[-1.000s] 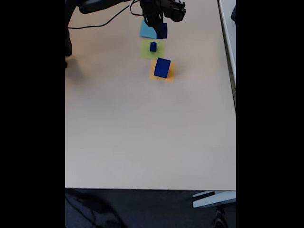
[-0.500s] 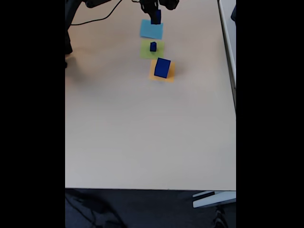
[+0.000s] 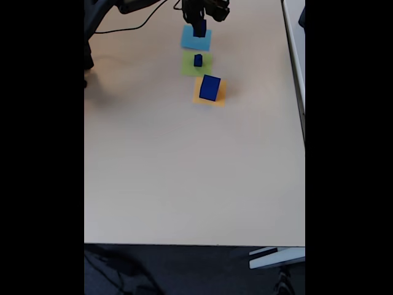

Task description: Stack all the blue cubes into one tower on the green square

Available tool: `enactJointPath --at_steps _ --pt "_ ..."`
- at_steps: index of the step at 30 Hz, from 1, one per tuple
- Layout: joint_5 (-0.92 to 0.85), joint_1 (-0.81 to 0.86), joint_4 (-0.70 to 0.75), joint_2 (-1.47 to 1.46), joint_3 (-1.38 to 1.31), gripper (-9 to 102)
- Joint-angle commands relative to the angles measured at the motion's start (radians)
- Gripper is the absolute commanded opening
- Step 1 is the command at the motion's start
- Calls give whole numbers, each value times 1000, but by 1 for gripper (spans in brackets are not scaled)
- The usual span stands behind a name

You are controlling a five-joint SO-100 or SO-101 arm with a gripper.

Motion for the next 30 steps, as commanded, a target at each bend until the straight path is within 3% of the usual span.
enactJointPath --at_steps 1,30 --pt "41 -15 -20 2 -84 0" --pt "115 -25 0 -143 -189 3"
